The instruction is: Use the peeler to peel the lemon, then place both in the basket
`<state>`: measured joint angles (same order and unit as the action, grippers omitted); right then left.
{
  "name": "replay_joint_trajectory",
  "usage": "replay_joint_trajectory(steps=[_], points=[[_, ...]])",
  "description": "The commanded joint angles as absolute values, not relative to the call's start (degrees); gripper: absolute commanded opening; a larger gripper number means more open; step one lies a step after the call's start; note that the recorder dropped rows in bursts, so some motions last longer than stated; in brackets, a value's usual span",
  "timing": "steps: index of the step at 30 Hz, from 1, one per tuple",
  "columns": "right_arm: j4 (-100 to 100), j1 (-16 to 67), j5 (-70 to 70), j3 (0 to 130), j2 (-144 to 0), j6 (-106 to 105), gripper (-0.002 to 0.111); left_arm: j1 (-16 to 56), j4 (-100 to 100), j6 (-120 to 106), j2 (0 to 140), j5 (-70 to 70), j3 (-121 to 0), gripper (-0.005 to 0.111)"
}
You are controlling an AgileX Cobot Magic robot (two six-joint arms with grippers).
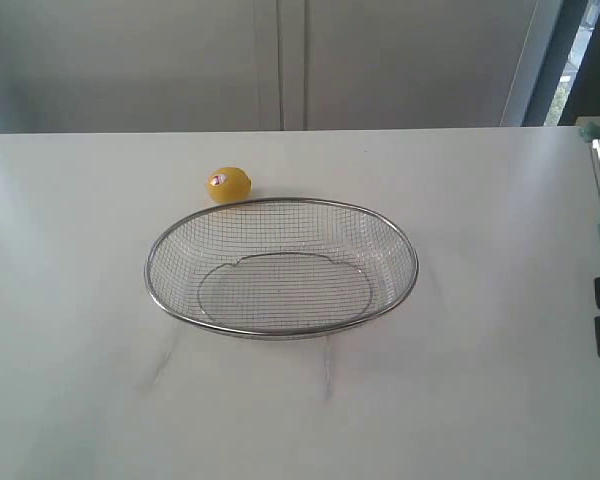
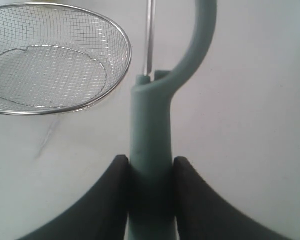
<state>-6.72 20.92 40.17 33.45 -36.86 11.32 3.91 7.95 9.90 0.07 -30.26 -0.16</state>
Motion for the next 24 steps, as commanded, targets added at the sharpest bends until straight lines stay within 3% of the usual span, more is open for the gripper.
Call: replay_joint_trajectory(steps=[1,8,24], points=[[-7.40,20.49,39.43,33.17,-36.62,10.70,0.000,4.29,10.14,11.93,0.00,-44.24,0.00,0.000],[-7.40,20.49,39.60,33.17,-36.62,10.70,0.000,4.13,19.76,6.75,2.42,-45.13,-7.49,0.000],[-7.40,20.49,39.60,33.17,-36.62,10.70,0.000,4.13,19.76,6.65,29.14,-45.50,-19.31,0.000]])
